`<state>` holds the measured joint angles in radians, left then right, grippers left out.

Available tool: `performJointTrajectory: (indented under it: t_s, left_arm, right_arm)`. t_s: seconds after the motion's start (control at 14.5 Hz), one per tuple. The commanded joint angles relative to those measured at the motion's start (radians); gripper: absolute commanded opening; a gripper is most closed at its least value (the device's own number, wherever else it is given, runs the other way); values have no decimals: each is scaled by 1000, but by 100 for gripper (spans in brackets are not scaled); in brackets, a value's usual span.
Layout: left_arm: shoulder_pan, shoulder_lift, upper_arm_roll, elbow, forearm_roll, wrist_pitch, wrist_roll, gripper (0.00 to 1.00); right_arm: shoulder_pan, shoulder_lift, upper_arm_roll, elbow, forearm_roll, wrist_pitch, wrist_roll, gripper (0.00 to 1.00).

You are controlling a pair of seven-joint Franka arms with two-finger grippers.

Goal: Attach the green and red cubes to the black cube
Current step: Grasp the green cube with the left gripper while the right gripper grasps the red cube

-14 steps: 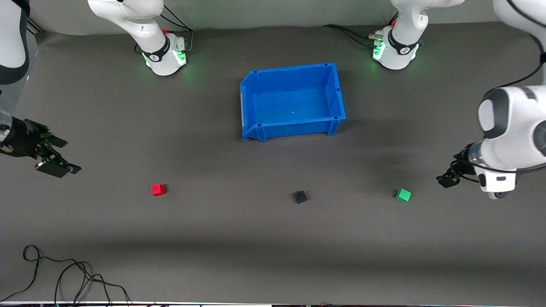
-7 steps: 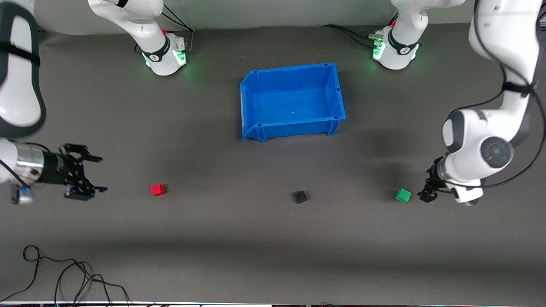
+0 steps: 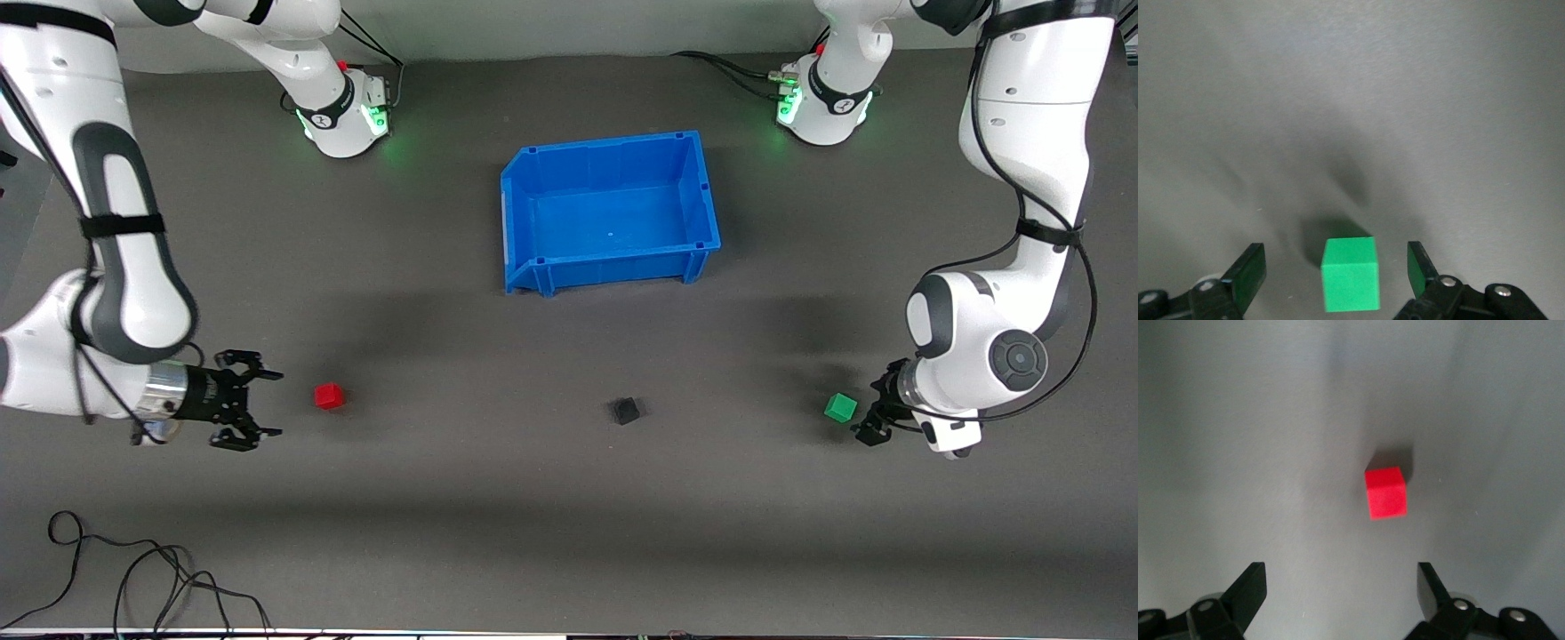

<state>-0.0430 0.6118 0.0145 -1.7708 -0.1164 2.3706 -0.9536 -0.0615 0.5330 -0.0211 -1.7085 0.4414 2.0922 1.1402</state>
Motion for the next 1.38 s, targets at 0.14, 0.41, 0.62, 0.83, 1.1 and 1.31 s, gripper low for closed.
performJointTrajectory:
  t_s: [0.14, 0.41, 0.62, 0.83, 1.1, 1.31]
  left_arm:
    - [-5, 49, 5, 65, -16, -10, 29, 88]
    - [-9, 85, 4, 64, -28, -7, 21, 88]
    - [-8, 85, -11, 60, -34, -13, 19, 75]
    - [-9, 85, -13, 60, -34, -13, 22, 48]
    - [-2, 79, -11, 68, -32, -22, 32, 0]
    - [-3, 54, -13, 120, -46, -101, -25, 0]
  right_arm:
    - [3, 71, -5, -34, 71, 35, -91, 100]
    - [8, 137, -3, -33, 103, 98, -157, 100]
    - [11, 150, -5, -33, 115, 98, -175, 100]
    - [11, 150, -3, -33, 115, 98, -177, 88]
    - [11, 148, -3, -28, 115, 97, -178, 54]
    - [8, 150, -3, -26, 115, 94, -197, 32]
